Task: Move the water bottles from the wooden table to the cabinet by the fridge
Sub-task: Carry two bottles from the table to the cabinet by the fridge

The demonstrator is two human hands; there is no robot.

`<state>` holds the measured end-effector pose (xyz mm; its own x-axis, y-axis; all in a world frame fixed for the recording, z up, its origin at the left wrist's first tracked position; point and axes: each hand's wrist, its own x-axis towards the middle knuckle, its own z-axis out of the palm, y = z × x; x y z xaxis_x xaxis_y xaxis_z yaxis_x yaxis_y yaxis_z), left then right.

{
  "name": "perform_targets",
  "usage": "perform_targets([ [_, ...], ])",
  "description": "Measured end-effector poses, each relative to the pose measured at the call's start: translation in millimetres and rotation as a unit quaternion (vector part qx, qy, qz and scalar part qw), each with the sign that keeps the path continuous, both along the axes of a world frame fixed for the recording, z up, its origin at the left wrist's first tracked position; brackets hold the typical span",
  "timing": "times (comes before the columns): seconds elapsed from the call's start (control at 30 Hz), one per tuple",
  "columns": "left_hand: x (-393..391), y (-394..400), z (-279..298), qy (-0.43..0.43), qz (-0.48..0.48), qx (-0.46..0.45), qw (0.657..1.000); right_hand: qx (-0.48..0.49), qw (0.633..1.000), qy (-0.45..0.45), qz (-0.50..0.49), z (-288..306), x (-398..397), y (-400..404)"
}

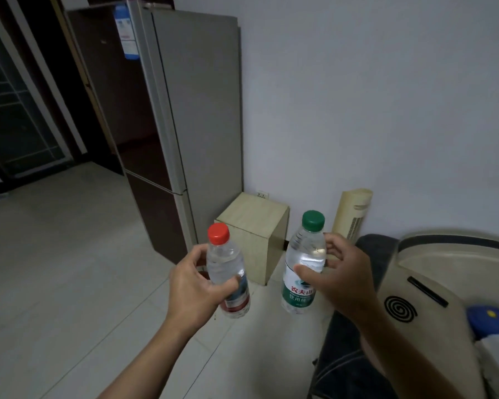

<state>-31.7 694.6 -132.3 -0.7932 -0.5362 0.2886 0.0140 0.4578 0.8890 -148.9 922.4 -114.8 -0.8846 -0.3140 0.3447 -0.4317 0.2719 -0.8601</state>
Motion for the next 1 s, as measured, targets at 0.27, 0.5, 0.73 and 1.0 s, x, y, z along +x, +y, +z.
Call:
perform_targets([
  [0.27,-135,-77,-14,0.009,-0.060,0.022,0.998,0.049,0.997,0.039,-0.044,2,-108,-68],
  [0.5,-258,-145,-1,0.023,-0.096,0.026,0.995,0.075,0.992,0.055,-0.090,11,-199,-114],
  [0.73,-362,-187,-15,-0.002,-0.108,0.021,0.994,0.077,0.990,0.040,-0.114,-5,-296,-148],
  [1.0,-501,-198,-21,-0.004,-0.102,-0.003,0.995,0.041,0.992,0.026,-0.114,-27,-439,-168],
])
